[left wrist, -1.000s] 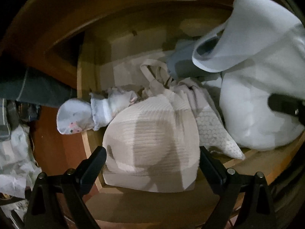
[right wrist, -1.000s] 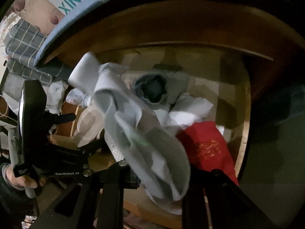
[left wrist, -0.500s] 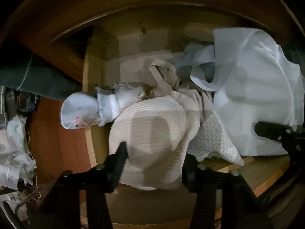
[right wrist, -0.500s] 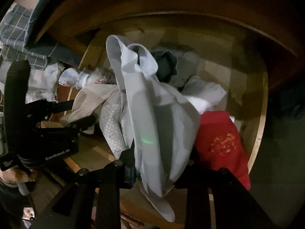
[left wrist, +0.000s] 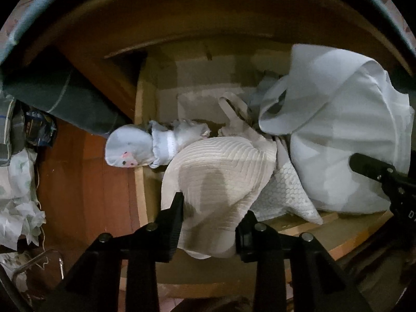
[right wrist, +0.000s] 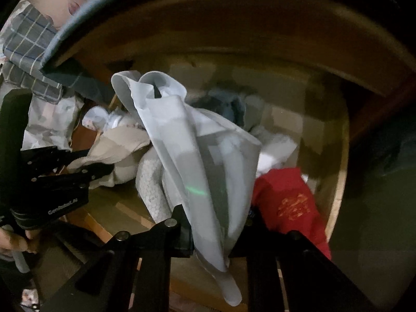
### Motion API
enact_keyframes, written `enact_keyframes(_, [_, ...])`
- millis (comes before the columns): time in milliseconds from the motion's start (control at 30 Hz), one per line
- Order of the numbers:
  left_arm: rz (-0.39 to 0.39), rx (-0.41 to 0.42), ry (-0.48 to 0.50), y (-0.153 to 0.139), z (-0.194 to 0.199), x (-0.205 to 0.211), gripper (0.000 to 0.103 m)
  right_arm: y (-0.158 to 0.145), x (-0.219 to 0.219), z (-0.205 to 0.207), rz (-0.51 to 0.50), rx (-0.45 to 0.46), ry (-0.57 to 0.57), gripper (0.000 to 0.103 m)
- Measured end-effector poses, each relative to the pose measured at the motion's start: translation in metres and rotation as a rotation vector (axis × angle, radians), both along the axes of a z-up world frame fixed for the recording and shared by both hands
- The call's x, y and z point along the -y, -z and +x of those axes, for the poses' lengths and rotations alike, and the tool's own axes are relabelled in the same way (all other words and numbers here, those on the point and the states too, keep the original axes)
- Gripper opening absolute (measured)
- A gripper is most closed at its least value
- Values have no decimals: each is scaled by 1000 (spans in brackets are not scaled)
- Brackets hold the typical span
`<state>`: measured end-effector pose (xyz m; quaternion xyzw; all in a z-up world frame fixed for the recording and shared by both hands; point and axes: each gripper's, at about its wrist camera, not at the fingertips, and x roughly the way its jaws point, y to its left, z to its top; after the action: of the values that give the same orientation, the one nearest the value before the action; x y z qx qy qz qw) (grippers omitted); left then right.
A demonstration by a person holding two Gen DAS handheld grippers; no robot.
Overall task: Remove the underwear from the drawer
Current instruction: 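Lift the beige underwear out and drop it into the white box with the left gripper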
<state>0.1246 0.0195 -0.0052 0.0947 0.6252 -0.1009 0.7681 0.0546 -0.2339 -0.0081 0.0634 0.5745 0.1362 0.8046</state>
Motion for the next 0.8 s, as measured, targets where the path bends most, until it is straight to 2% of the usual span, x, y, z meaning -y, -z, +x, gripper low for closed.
enact_keyframes(233, [-50, 37, -15, -31, -8, -7, 33, -14, 10, -7, 16, 75, 54, 15])
enact_keyframes(600, [-144, 101, 13, -95, -25, -15, 32, -6, 35, -15, 116, 44, 163, 15])
enact_keyframes(800, [-182, 161, 47, -138, -34, -12, 32, -2, 31, -12, 108, 34, 174, 15])
